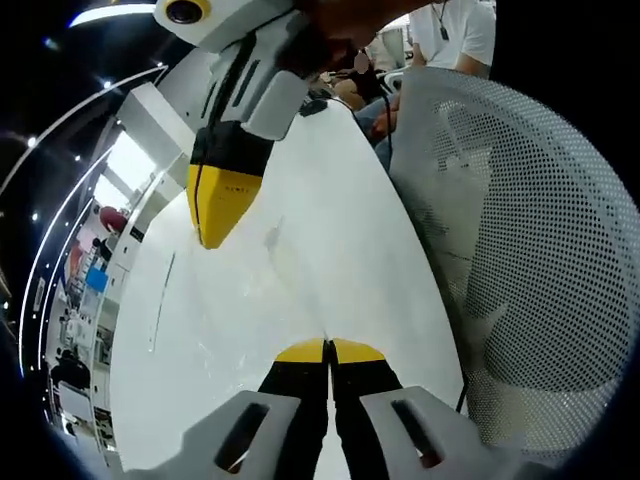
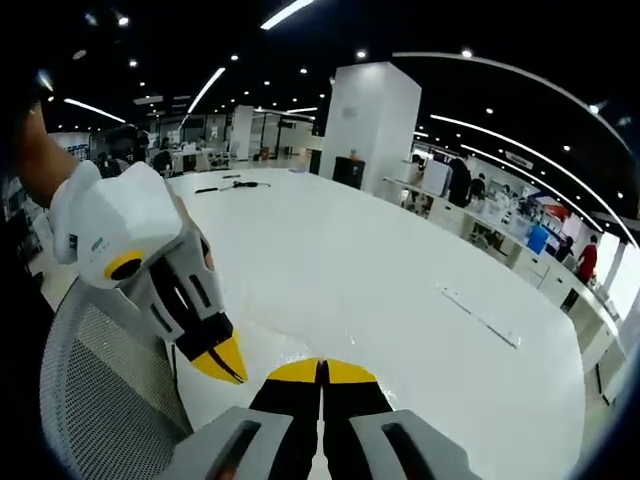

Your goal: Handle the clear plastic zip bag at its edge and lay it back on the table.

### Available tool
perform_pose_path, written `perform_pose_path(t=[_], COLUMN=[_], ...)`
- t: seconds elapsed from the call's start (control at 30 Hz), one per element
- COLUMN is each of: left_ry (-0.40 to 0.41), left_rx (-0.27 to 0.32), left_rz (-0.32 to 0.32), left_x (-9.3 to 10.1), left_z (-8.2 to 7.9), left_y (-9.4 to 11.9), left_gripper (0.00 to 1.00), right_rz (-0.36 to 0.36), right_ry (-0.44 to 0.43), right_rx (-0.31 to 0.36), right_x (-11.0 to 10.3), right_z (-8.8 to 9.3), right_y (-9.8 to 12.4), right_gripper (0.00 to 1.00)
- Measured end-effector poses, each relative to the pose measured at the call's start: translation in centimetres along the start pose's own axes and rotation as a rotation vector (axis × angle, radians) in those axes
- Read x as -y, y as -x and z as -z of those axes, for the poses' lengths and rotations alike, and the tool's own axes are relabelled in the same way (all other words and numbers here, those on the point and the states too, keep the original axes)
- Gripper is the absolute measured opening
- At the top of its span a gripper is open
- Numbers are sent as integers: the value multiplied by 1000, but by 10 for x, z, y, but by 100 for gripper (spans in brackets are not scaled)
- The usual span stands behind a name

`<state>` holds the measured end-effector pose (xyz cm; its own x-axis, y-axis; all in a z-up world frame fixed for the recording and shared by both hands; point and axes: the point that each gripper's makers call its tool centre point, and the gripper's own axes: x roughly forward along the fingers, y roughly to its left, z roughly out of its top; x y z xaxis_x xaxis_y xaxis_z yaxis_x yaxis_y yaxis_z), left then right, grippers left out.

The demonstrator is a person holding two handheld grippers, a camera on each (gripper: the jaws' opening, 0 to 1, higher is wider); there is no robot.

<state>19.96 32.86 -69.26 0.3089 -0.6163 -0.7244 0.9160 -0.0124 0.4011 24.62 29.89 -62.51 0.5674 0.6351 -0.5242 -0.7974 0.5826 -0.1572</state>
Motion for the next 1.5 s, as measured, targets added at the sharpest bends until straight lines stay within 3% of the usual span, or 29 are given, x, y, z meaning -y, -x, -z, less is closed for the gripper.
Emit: perform_pose_path(t=[0.53, 0.93, 1.23, 1.37, 1.5], left_ry=[22, 11, 147, 250, 293], left_rx=[14, -2, 81, 155, 177], left_rz=[-28, -55, -42, -54, -66], left_x=[-11, -18, -22, -28, -31], left_z=[-1, 6, -1, -13, -15], left_y=[2, -2, 3, 15, 24], left_gripper=[0, 0, 0, 0, 4], right_rz=[15, 16, 17, 6, 4], right_ry=[57, 103, 90, 114, 139], right_rx=[61, 42, 11, -14, -35], right_x=[0, 7, 12, 11, 12], right_z=[-27, -14, 0, 9, 12], right_y=[7, -5, -16, -26, -32], right_gripper=[0, 0, 0, 0, 0])
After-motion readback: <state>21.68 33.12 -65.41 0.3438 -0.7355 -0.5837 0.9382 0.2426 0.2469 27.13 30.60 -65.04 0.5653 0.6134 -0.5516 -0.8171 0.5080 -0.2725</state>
